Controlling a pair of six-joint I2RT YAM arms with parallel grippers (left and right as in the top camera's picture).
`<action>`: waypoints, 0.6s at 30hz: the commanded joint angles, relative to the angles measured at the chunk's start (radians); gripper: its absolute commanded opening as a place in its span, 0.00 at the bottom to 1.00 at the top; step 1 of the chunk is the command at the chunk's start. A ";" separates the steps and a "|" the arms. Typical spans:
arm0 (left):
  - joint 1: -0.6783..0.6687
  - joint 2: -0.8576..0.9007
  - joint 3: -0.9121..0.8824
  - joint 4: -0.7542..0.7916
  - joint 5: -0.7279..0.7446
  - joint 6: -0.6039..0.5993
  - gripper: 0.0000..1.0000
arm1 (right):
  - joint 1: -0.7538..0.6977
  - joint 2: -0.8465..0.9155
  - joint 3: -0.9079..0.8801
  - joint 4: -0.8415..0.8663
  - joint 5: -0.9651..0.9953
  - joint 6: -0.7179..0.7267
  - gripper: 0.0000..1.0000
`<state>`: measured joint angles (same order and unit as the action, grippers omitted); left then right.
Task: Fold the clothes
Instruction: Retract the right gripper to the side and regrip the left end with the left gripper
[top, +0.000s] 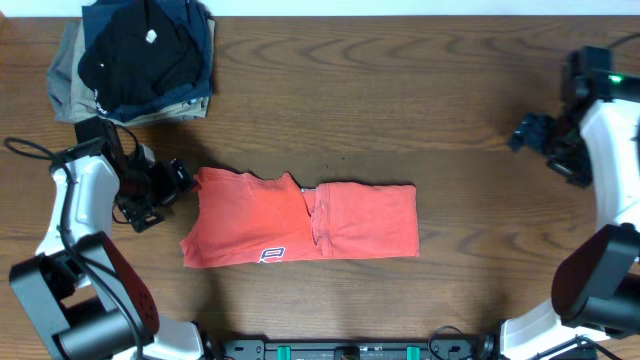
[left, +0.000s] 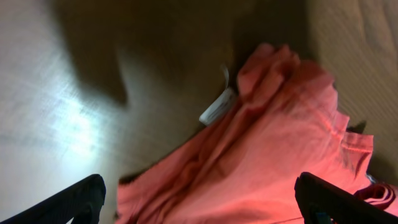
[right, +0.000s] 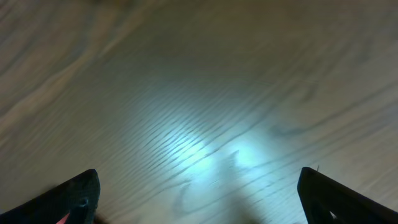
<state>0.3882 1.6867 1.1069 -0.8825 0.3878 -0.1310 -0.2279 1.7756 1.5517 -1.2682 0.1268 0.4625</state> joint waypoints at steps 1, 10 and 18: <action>0.000 0.024 -0.005 0.014 0.091 0.106 0.98 | -0.050 -0.008 0.004 -0.003 -0.043 -0.007 0.99; 0.000 0.078 -0.006 0.029 0.133 0.177 0.98 | -0.085 -0.008 0.004 -0.003 -0.049 -0.008 0.99; 0.000 0.152 -0.006 0.055 0.211 0.283 0.98 | -0.085 -0.008 0.004 -0.003 -0.049 -0.008 0.99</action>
<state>0.3882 1.8263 1.1065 -0.8276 0.5331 0.0761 -0.3065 1.7756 1.5517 -1.2697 0.0784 0.4625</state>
